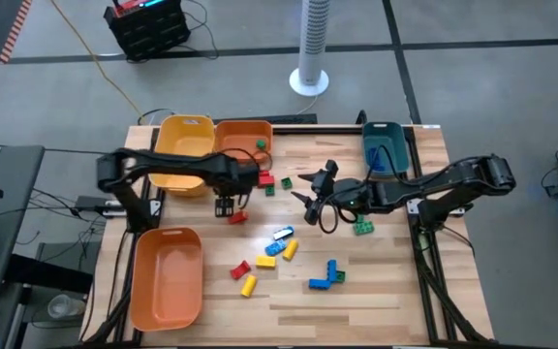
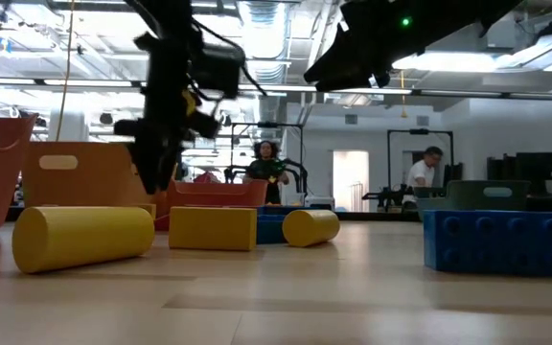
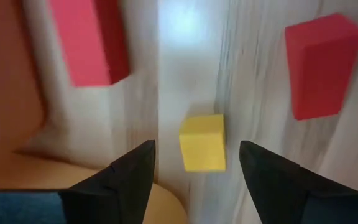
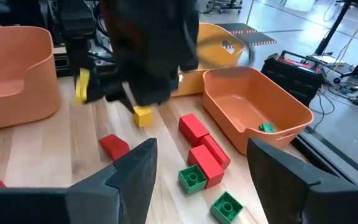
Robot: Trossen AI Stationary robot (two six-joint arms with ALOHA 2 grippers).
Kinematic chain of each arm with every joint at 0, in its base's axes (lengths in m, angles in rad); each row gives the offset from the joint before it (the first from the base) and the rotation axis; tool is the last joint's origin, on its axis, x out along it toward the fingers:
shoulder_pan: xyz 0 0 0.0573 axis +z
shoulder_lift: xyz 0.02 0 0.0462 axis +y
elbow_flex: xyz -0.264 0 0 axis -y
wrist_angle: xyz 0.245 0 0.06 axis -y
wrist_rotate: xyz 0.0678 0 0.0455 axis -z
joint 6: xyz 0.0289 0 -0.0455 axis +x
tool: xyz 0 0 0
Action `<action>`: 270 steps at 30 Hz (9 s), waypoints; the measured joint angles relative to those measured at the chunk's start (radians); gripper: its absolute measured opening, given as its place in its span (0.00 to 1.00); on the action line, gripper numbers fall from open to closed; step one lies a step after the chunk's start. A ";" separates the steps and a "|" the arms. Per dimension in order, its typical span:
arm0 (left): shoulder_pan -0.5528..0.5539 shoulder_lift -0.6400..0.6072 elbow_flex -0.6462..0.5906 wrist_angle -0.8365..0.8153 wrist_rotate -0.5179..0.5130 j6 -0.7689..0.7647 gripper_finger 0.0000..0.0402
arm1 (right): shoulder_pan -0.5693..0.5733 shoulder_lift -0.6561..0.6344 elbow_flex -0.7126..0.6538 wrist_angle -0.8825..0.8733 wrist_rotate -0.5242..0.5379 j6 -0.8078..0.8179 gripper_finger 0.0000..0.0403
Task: Sort blocks
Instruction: Put the yellow wooden block into the yellow bin, then put the blue game piece into the blue bin
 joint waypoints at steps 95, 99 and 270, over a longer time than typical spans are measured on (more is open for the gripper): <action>-0.054 0.138 0.059 0.307 -0.194 0.924 0.67 | 0.003 0.000 0.000 -0.023 0.000 -0.027 0.64; -0.041 0.138 0.058 0.307 -0.178 0.964 0.67 | 0.005 0.000 0.000 -0.022 0.000 -0.030 0.64; -0.306 -0.884 -0.574 0.759 -0.148 -0.364 0.59 | 0.124 0.591 0.590 -0.804 -0.207 -0.033 0.64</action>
